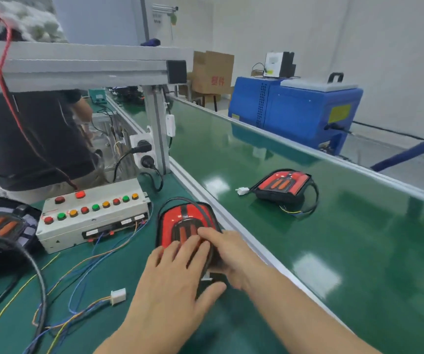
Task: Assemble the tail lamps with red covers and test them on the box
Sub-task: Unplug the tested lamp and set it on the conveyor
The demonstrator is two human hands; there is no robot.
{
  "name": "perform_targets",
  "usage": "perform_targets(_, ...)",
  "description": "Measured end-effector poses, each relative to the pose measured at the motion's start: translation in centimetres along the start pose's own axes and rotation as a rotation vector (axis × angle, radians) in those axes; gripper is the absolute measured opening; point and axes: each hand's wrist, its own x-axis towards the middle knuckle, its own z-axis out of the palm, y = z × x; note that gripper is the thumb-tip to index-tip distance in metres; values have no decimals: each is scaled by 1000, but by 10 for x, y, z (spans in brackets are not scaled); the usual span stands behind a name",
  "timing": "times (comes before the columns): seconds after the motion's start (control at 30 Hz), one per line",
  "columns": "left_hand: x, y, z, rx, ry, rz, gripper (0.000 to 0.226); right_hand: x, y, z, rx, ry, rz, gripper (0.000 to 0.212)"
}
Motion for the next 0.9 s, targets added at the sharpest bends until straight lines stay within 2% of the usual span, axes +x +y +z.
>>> perform_targets(0.1,-11,-16,-6,-204,351,82,57,-6,-20,-17,175,24,-112,32)
perform_targets(0.17,-17,-33,-11,-290,453,60,50,-10,-41,-34,271,79,-213,30)
perform_targets(0.3,-28,-56,5,-310,337,33,50,-23,-80,-75,422,225,-391,18)
perform_targets(0.4,-38,-66,34,-151,188,121,50,-24,-95,-106,542,356,-450,9)
perform_targets(0.47,-43,-71,47,-98,88,152,48,-20,-96,-128,580,454,-441,11)
perform_targets(0.63,-43,-75,53,-47,135,234,51,-1,-77,-188,583,649,-309,15)
perform_targets(0.77,-41,-79,52,-35,133,277,44,11,-59,-212,515,701,-191,17)
perform_targets(0.83,-40,-81,52,-24,144,293,53,16,-53,-216,506,707,-165,14)
perform_targets(0.9,-41,-81,52,-16,152,287,64,21,-47,-219,419,786,-154,16)
